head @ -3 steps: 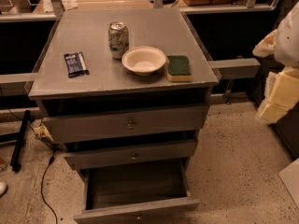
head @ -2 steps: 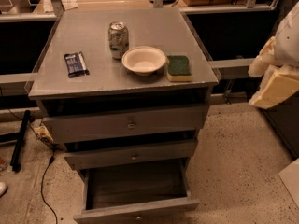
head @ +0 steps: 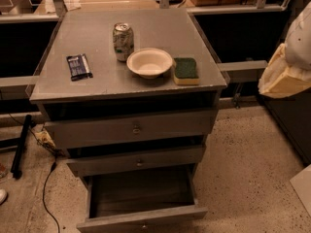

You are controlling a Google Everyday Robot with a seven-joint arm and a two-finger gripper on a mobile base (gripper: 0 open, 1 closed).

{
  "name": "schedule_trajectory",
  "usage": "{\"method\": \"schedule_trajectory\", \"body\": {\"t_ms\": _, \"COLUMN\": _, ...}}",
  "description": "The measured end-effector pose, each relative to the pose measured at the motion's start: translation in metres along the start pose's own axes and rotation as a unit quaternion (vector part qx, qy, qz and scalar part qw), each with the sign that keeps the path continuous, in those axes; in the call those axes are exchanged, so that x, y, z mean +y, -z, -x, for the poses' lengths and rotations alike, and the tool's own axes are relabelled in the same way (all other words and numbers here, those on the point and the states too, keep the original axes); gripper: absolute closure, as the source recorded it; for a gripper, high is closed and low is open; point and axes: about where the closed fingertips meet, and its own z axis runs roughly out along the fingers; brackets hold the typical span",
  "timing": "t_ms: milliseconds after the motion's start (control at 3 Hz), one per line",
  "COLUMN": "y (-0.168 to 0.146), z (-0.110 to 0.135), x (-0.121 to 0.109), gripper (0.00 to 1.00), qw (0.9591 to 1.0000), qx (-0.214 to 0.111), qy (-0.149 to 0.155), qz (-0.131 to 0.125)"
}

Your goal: Close bottom drawer

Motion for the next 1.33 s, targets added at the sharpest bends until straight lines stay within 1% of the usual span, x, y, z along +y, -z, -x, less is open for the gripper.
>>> {"method": "schedule_trajectory", "body": {"t_ms": 333, "y": 0.000, "z": 0.000, "x": 0.000, "gripper": 1.00, "qw": 1.0000, "qx": 0.000, "qy": 0.000, "qz": 0.000}}
{"method": "schedule_trajectory", "body": {"t_ms": 667, "y": -0.014, "z": -0.001, "x": 0.011, "gripper": 1.00, "qw": 0.9999, "qx": -0.005, "qy": -0.011, "qz": -0.001}}
{"method": "schedule_trajectory", "body": {"t_ms": 1000, "y": -0.044, "z": 0.000, "x": 0.040, "gripper": 1.00, "qw": 0.9996, "qx": -0.020, "qy": -0.020, "qz": -0.005}}
{"method": "schedule_trajectory", "body": {"t_ms": 1333, "y": -0.096, "z": 0.002, "x": 0.073, "gripper": 1.00, "qw": 0.9986, "qx": -0.030, "qy": -0.043, "qz": 0.008}}
